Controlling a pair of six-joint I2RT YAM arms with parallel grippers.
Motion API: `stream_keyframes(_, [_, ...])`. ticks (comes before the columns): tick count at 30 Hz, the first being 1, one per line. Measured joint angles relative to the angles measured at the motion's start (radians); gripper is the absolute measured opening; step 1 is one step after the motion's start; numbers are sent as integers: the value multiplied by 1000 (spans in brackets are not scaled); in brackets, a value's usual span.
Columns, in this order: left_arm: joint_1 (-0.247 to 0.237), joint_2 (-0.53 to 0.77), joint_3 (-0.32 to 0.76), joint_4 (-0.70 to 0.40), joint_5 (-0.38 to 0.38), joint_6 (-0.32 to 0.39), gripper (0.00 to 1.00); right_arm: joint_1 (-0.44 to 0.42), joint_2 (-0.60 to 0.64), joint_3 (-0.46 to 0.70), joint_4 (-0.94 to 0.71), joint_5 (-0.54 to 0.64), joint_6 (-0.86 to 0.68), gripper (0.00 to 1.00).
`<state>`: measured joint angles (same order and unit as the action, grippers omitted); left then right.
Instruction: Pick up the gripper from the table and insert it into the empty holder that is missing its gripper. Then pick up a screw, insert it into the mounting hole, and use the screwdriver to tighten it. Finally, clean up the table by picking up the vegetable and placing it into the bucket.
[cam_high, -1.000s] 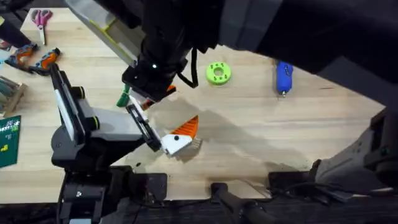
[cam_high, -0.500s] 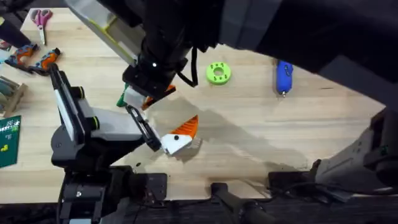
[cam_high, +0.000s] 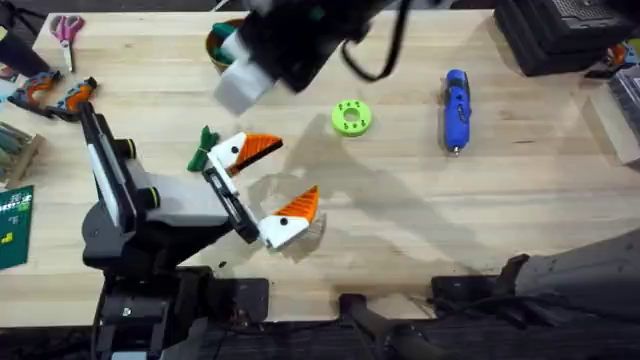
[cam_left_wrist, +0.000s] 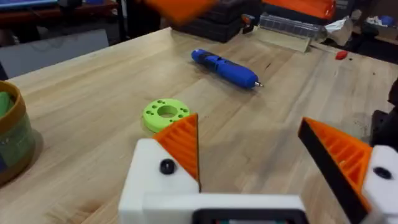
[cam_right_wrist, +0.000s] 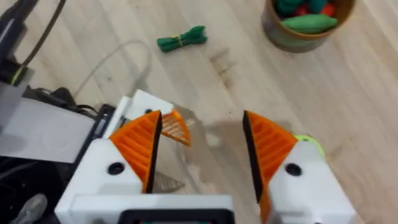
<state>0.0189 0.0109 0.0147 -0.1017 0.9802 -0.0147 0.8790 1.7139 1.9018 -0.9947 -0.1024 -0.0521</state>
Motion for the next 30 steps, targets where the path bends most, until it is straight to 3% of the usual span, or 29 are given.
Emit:
stream_keyframes(16, [0,0,0,0,0,0,986,-341,-59,0,-49,17,-12,734])
stream_keyframes(23, [0,0,0,0,0,0,985,-421,-82,0,-85,91,-16,736])
stream_keyframes(30, [0,0,0,0,0,0,985,-441,-109,0,-84,114,-21,735])
